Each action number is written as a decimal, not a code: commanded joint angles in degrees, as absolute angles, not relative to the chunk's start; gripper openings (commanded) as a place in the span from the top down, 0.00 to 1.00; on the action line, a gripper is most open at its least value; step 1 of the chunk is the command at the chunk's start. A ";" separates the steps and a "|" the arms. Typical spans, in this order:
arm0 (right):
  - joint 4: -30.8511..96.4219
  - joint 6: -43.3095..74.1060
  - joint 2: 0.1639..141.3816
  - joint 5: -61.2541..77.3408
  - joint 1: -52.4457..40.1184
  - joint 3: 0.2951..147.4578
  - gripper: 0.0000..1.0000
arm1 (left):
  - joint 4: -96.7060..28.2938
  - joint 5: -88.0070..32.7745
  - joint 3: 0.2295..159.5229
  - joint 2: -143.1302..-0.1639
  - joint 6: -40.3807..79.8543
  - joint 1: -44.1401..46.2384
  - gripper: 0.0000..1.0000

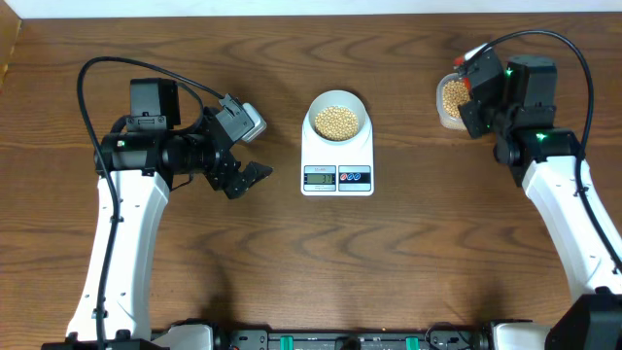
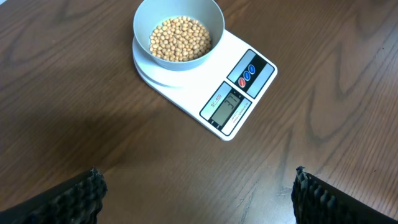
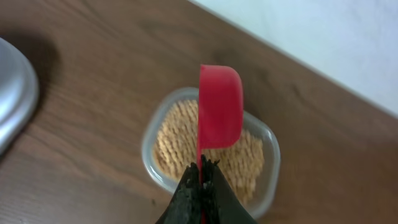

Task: Scoop item into bowl and weigh 50g on scale
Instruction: 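Carry the empty red scoop back over the soybean tub, then dip the red scoop into the soybeans and scoop with the right gripper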

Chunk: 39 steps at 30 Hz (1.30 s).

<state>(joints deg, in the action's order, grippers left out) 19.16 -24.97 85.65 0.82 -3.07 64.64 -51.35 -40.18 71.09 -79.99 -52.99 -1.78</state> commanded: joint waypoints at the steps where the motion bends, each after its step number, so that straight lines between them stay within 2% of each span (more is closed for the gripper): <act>1: 20.88 -22.31 87.61 -9.04 -2.70 64.82 0.99 | -51.57 -40.86 72.14 -79.40 -53.98 -1.80 0.02; 4: 22.02 -22.24 90.21 -14.92 -2.66 64.82 0.99 | -51.57 -40.86 72.14 -79.40 -53.98 -1.80 0.02; 17: 20.25 -18.52 97.01 -16.93 -1.80 64.82 0.99 | -51.59 -40.86 72.12 -79.40 -53.98 -1.80 0.02; 24: 19.09 -8.43 96.99 1.85 0.32 64.82 0.99 | -51.57 -40.86 72.12 -79.40 -53.98 -1.80 0.02; 39: 21.30 7.75 97.21 15.20 8.36 64.82 0.99 | -51.57 -40.86 72.12 -79.40 -53.98 -1.80 0.02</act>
<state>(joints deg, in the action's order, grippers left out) 20.47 2.46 96.64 10.85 7.40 64.64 -51.37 -40.21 71.09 -79.99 -52.99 -1.78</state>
